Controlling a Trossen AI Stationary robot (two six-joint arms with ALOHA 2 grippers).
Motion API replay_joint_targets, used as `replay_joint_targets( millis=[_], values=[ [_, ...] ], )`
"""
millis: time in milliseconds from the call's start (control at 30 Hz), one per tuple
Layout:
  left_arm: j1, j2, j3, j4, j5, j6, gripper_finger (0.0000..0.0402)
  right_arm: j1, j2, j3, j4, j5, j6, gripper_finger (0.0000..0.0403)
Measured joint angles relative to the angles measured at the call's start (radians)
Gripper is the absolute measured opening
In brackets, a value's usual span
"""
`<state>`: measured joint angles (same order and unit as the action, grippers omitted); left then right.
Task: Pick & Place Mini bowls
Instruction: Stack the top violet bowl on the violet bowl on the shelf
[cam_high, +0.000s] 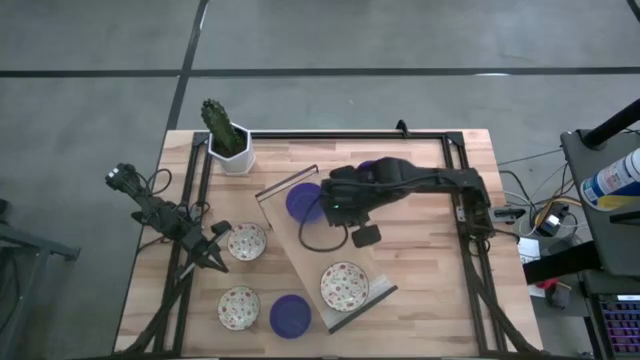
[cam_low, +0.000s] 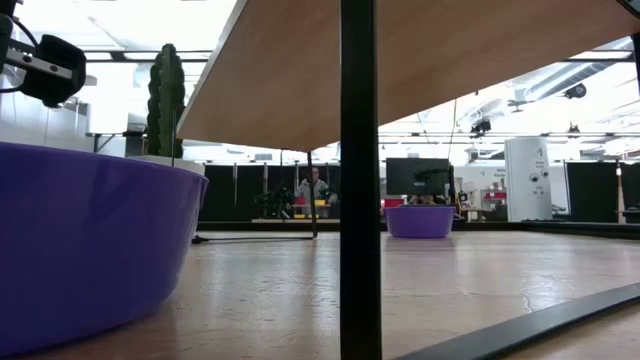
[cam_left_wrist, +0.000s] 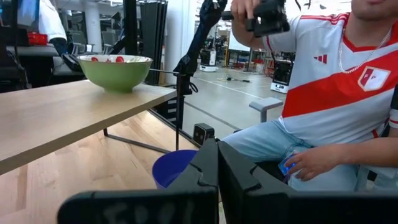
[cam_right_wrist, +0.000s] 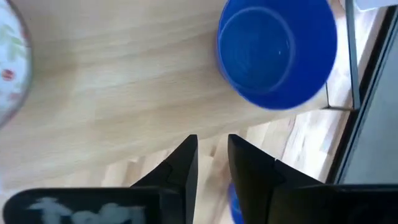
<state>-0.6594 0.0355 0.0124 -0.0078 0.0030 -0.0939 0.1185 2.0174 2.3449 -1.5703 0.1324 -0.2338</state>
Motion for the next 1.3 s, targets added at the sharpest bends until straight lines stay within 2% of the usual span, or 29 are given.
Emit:
replay_joint_targets(
  millis=[200,333,500,733,900,1167,1300],
  values=[
    [0.000,0.000,0.000,0.000,0.000,0.000,0.0000,0.015,-0.103,-0.040,0.000,-0.005,0.084,0.0083],
    [0.000,0.000,0.000,0.000,0.000,0.000,0.0000,0.019,-0.184,-0.119,0.001,-0.003,0.138,0.0082],
    [0.000,0.000,0.000,0.000,0.000,0.000,0.0000,0.019,-0.309,-0.304,0.012,0.037,0.213,0.0077],
    [0.000,0.000,0.000,0.000,0.000,0.000,0.0000,0.019,-0.490,-0.614,0.155,0.052,0.266,0.0079],
    [0.000,0.000,0.000,0.000,0.000,0.000,0.0000,0.019,-0.593,-0.785,0.244,0.082,0.262,0.0073],
    [0.000,0.000,0.000,0.000,0.000,0.000,0.0000,0.019,-0.676,-0.992,0.251,0.107,0.235,0.0070],
    [0.000,0.000,0.000,0.000,0.000,0.000,0.0000,0.019,-0.685,-1.071,0.301,0.107,0.280,0.0075]
  ],
)
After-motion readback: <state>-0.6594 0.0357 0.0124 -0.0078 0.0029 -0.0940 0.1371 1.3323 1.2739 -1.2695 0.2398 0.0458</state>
